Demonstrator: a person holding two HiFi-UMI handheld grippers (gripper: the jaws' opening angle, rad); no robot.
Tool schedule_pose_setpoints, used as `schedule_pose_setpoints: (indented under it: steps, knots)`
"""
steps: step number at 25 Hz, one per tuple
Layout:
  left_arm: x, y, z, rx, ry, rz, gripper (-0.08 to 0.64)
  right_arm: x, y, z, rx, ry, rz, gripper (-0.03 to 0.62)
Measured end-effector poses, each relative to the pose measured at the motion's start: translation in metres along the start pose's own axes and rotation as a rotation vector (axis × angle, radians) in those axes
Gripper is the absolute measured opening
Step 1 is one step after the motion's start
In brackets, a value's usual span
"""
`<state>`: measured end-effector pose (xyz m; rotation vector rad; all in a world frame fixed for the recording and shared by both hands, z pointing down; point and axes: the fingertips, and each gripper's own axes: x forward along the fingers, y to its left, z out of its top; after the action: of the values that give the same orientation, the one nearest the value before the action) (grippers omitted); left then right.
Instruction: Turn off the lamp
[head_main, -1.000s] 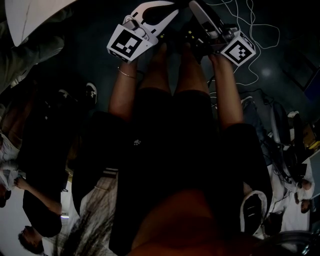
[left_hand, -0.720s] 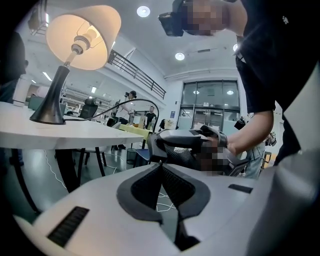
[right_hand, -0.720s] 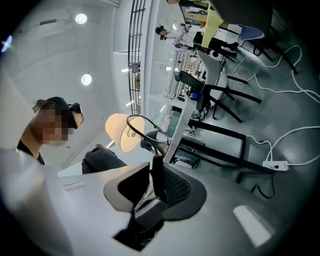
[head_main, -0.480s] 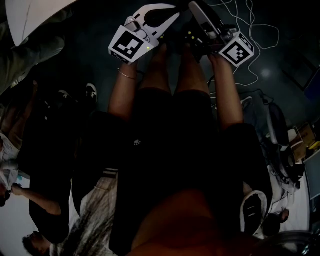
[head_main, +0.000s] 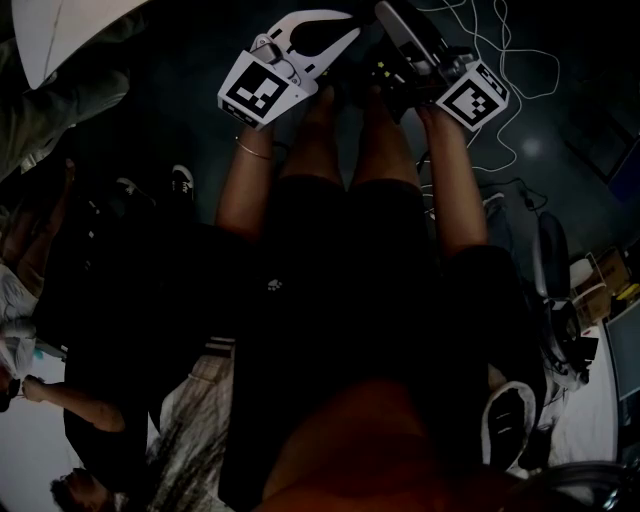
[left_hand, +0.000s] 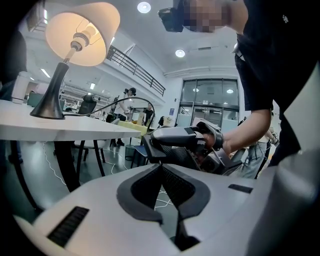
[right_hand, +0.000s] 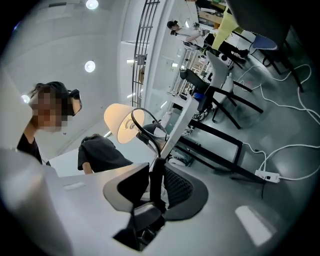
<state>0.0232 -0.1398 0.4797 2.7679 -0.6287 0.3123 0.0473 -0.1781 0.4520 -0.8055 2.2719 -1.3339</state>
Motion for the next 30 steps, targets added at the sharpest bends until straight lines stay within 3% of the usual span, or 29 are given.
schedule_pose_setpoints:
  steps: [24, 30]
  knots:
    - [0.002, 0.000, -0.006, -0.019, 0.007, -0.005, 0.018, -0.001, 0.000, -0.003, 0.014, 0.005, 0.003, 0.061]
    - [0.004, 0.002, -0.013, -0.029, 0.022, 0.014, 0.018, -0.001, -0.004, -0.006, -0.046, 0.040, -0.036, 0.061]
